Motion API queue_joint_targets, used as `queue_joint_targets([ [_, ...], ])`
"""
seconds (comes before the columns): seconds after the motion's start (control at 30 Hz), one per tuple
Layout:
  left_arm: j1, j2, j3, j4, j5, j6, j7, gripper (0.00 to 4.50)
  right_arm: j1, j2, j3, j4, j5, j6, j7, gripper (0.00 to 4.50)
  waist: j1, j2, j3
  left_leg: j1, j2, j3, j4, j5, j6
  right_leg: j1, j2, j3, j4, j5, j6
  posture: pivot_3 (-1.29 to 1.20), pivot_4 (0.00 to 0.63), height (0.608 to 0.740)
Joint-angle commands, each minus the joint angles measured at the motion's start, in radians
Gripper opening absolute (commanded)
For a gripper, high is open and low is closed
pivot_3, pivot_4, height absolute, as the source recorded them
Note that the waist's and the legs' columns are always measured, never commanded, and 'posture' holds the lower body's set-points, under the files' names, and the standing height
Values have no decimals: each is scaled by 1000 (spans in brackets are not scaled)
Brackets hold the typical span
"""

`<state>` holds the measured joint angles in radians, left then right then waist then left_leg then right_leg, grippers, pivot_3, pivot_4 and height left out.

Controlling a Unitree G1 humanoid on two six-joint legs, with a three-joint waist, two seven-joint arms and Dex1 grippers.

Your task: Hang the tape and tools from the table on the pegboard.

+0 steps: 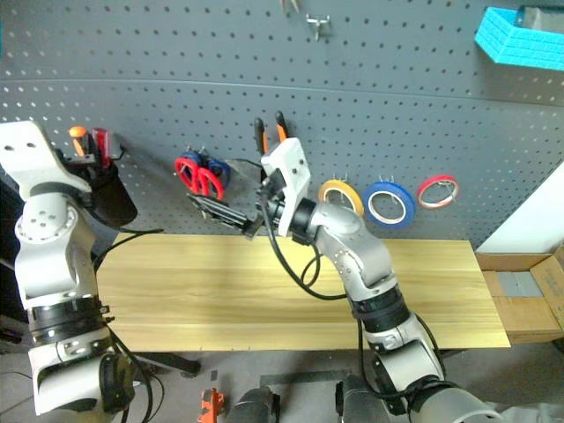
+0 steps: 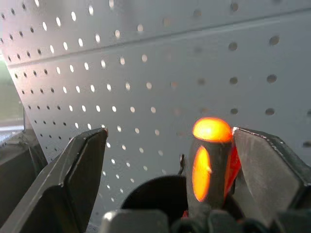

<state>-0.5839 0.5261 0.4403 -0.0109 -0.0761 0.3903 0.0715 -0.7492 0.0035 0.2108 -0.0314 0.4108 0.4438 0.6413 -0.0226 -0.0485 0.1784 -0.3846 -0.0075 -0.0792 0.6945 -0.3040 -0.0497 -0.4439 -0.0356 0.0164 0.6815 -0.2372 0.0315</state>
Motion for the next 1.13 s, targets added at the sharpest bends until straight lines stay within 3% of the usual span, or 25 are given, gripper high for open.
queue_joint_targets([
  [0.03, 51, -2, 7, -235, -51, 25, -47, 4452, 42, -65, -29, -120, 15, 22, 15, 4500, 1, 0, 0, 0, 0, 0, 0, 0, 0, 0, 0, 0, 0, 0, 0, 85, 109, 740],
  [0.23, 223, -83, -52, -547, -120, 201, -71, 4452, 154, -187, -67, -300, 37, 135, -38, 4500, 22, 5, -9, 0, 0, 1, -1, 0, 1, 1, -1, 1, -1, 0, 0, 113, 98, 740],
  [0.43, 433, -207, -268, -718, -144, 260, -108, 4452, 341, -279, -115, -411, -43, 166, -158, 4500, 35, 8, -38, 5, 0, 3, -1, -2, 3, 7, 4, 1, -1, 0, 0, 86, 65, 740],
  [0.57, 548, -266, -367, -602, -148, 219, -154, 4452, 459, -321, -89, -381, -104, 150, -184, 4500, 40, 19, -47, 27, 1, 6, -3, -3, 6, 31, 8, 1, -7, -1, 0, 43, 47, 740],
  [0.7, 563, -343, -346, -419, -186, 211, -169, 4452, 552, -322, -88, -284, -191, 110, -253, 4500, 27, 23, -61, 45, 4, 7, -14, -1, 11, 49, 12, 2, -19, -5, 0, 15, 38, 740],
  [0.77, 557, -338, -341, -277, -163, 139, -197, 4452, 561, -304, -113, -193, -237, 91, -327, 4500, 19, 24, -67, 54, 5, 7, -15, 0, 12, 57, 13, 2, -19, -6, -2, -12, 29, 740],
  [0.87, 541, -292, -358, -59, -94, 32, -227, 4452, 557, -270, -167, -73, -285, 83, -438, 4500, 3, 30, -81, 55, 6, 8, -16, 0, 12, 57, 14, 4, -19, -7, -2, -38, 25, 740],
  [1.13, 473, -263, -345, 85, -103, -25, -305, 4452, 589, -250, -192, 32, -364, 48, -522, 4500, -11, 31, -85, 54, 5, 8, -18, -1, 11, 55, 14, 5, -20, -4, 1, -63, 15, 740],
])
